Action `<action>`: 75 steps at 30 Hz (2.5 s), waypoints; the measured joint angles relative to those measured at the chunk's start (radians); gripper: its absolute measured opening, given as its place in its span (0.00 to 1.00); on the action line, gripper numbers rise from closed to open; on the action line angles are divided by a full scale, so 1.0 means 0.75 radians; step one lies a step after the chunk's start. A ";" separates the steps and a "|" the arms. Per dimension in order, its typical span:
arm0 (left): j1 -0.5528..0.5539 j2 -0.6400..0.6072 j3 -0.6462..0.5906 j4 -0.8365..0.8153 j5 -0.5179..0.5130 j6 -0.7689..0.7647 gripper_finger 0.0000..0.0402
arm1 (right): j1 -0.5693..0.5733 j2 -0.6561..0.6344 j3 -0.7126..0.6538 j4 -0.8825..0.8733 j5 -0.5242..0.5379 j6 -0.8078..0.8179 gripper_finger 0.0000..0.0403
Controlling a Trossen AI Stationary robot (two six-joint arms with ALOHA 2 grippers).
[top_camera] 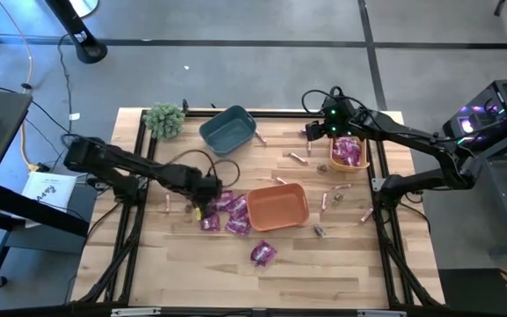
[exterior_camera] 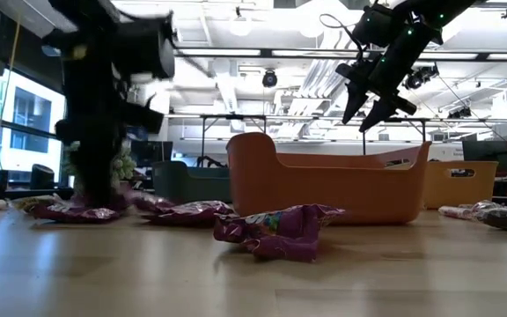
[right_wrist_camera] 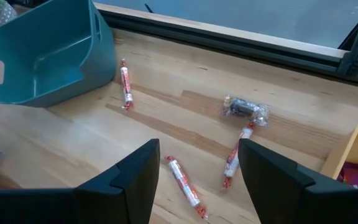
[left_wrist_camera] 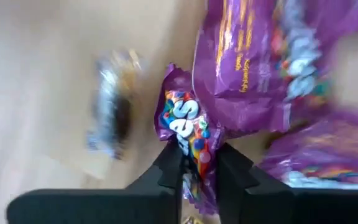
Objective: Sort candy
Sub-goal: Put the purple candy into the yellow bin, then move the yellow bin to the center of the table
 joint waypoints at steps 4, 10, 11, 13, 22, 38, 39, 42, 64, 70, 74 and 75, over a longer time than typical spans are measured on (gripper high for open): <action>0.007 -0.173 0.054 -0.120 -0.083 -0.047 0.09 | 0.000 0.000 0.000 0.000 0.000 0.000 0.53; 0.012 -0.348 0.151 -0.086 -0.129 0.024 0.07 | 0.000 0.000 0.000 0.000 -0.001 0.000 0.53; 0.020 -0.350 0.173 -0.019 -0.135 0.054 0.07 | 0.000 0.000 0.000 0.000 -0.005 0.000 0.53; 0.043 -0.341 0.221 0.152 -0.158 0.116 0.07 | 0.000 0.000 0.000 0.004 -0.040 -0.003 0.53; 0.243 0.036 0.468 0.836 -0.083 0.401 0.05 | 0.041 -0.173 -0.002 0.297 -0.271 -0.023 0.53; 0.363 1.019 1.367 1.190 0.195 0.689 0.05 | 0.052 -0.559 -0.001 0.352 -0.080 0.059 0.53; 0.367 1.070 1.426 1.192 0.195 0.685 0.05 | 0.052 -0.562 -0.001 0.353 -0.077 0.060 0.53; 0.376 1.198 1.572 1.191 0.194 0.624 0.06 | 0.053 -0.562 -0.001 0.356 -0.080 0.073 0.53; 0.377 1.628 2.036 1.302 0.202 0.178 0.50 | 0.052 -0.561 -0.001 0.389 -0.081 0.151 0.53; 0.384 1.580 2.089 1.064 0.304 0.084 0.56 | 0.053 -0.559 -0.001 0.377 -0.004 0.151 0.53; 0.417 1.589 2.083 0.917 0.461 -0.098 0.55 | 0.052 -0.545 -0.001 0.366 0.053 0.149 0.53; 0.423 1.590 2.081 0.912 0.493 -0.141 0.54 | 0.052 -0.541 -0.001 0.367 0.052 0.149 0.53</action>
